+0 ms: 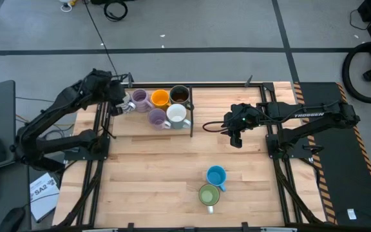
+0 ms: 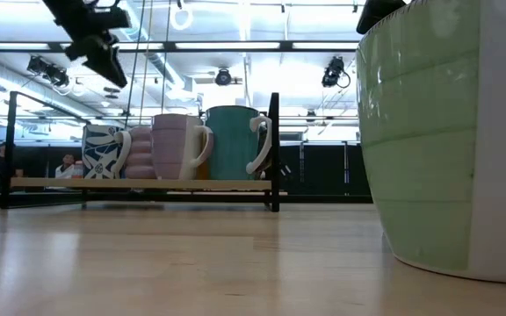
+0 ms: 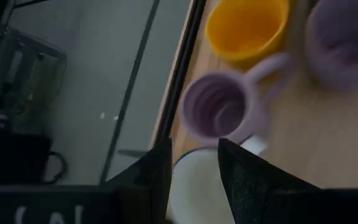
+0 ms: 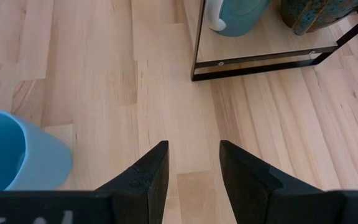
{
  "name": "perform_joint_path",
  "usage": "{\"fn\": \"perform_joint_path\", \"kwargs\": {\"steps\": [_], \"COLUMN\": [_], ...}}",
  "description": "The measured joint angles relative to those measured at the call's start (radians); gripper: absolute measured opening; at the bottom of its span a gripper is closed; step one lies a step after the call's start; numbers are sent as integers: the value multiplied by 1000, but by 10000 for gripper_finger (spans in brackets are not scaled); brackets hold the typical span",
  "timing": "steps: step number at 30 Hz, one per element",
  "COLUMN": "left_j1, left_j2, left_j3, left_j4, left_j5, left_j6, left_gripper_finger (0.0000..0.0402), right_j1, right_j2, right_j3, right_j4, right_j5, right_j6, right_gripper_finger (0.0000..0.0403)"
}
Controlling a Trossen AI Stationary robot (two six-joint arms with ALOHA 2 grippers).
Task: Place coffee mugs
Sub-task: Put the green mug on the shelf
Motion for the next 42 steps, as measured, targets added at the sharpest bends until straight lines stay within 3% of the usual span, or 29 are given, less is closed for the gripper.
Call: {"fn": "perform_joint_path", "kwargs": {"steps": [10,17,20,30,42], "left_j1": [-321,-580,-676,-937,-1121], "left_j2": [-32,-2,29,224,537], "left_j3": [0,1,0,1,1], "left_j4": [64,250,337,647,1047], "left_j5": [118,113,66,-88,-163], "left_j6": [-532,-719,-794,-838,-890], "left_gripper_finger": [137,137,137,137,137], "right_j1": [0,0,1,1,1], "right_j2": [0,0,0,0,1], "right_j3": [0,0,0,0,0], "right_j4": [5,5,9,20,27], "right_j5": [0,0,0,0,0], "right_j6": [0,11,11,11,11], "right_gripper_finger": [148,148,148,148,148]}}
